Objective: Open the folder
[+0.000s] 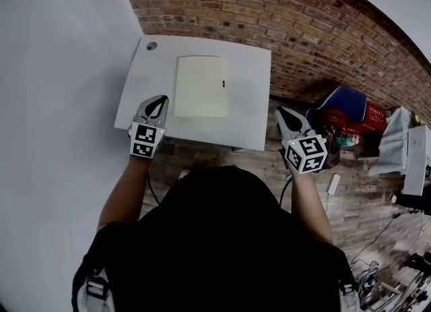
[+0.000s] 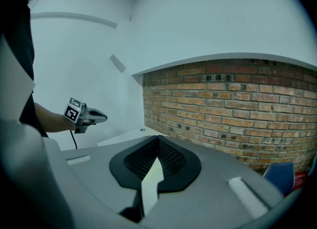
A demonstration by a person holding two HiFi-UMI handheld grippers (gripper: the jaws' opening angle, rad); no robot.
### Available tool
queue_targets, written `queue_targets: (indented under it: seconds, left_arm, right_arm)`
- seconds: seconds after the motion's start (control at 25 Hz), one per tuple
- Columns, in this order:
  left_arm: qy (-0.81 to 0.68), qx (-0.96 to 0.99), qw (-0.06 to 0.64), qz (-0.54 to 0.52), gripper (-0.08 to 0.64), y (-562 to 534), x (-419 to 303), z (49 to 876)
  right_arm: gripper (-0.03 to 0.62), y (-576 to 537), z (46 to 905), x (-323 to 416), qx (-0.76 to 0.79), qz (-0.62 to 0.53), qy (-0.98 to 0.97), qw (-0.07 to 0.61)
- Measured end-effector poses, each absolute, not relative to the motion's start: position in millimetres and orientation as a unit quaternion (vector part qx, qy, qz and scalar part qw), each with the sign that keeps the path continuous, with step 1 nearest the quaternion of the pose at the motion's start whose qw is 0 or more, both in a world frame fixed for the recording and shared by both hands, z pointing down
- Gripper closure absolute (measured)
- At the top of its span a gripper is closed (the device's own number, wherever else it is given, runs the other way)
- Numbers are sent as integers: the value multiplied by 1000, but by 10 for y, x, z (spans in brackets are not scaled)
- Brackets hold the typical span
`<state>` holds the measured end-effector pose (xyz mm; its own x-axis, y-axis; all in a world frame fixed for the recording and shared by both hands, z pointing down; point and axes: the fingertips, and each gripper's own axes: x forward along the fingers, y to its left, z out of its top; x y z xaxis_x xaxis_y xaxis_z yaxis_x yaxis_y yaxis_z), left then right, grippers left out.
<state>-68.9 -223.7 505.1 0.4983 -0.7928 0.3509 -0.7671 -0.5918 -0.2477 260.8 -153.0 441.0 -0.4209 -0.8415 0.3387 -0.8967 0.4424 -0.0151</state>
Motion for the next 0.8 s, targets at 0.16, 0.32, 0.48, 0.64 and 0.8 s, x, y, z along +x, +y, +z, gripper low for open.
queue_targets:
  seconds: [0.16,0.32,0.48,0.64,0.8]
  left_arm:
    - [438,-866,35,-237,558,-2287,-553,5188]
    - [417,-873,38,-252,557,-2324,-343,5370]
    - [399,-878,37,-263,557,-2382,-161,5519]
    - [385,-880,48,-275,555,-2425,21,5670]
    - [372,-881,60,-285,540,-2472,162,5813]
  right_arm:
    - [591,-1457,4488,2628,518,105,-836,146]
    - [591,-1366,4642,2594,511,118,-837,157]
    - [591,-1340,4743,2615,509,128,-835,164]
    - [591,-1312,4818,2655,509,133,-833,172]
    - [591,-1312,4854,2693,512,136,-830,176]
